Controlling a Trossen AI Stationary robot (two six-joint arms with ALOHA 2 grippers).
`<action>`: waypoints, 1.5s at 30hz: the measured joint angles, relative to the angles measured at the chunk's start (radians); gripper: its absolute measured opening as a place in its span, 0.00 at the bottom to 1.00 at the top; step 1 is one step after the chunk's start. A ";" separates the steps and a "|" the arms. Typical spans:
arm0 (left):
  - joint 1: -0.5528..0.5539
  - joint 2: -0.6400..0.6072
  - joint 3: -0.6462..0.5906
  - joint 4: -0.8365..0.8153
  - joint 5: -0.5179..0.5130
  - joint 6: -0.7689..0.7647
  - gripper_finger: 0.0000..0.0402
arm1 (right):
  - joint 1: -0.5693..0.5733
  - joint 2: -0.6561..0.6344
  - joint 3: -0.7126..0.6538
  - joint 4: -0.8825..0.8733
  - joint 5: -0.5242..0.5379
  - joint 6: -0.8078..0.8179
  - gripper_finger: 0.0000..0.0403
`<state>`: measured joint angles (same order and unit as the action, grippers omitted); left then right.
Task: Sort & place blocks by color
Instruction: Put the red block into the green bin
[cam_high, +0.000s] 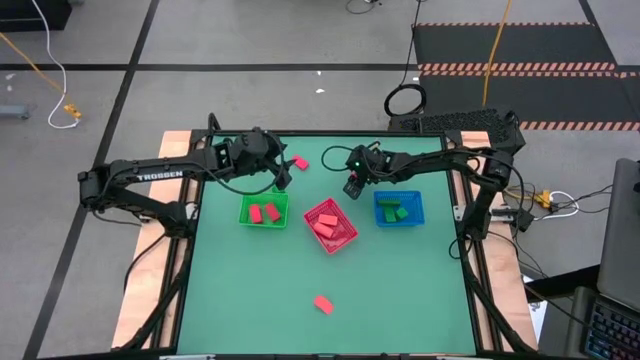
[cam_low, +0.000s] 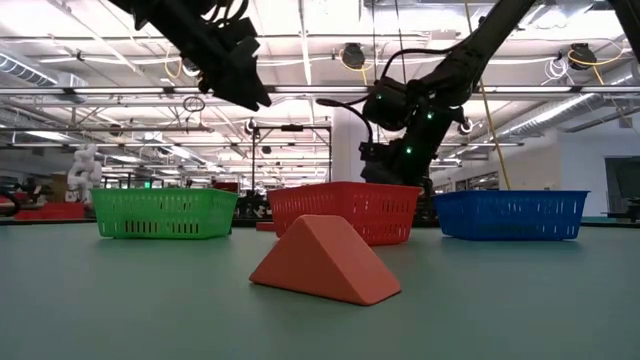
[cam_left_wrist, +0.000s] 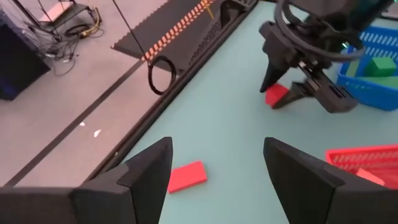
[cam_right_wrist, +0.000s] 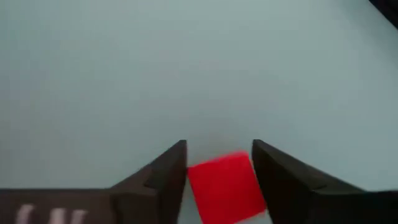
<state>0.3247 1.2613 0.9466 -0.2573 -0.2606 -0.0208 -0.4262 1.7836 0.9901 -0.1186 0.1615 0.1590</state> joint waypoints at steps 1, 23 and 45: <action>-0.003 0.000 0.000 -0.007 0.001 -0.002 0.63 | 0.000 0.000 0.000 0.000 0.000 -0.008 0.39; -0.027 0.000 0.000 -0.090 0.001 -0.031 0.64 | 0.069 -0.216 -0.001 0.275 -0.114 -0.094 0.30; -0.144 -0.023 -0.001 -0.222 -0.125 -0.114 0.64 | 0.215 -0.055 0.000 0.841 -0.320 -0.036 0.30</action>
<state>0.1803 1.2385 0.9459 -0.4794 -0.3855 -0.1343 -0.2112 1.7284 0.9905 0.7229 -0.1586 0.1233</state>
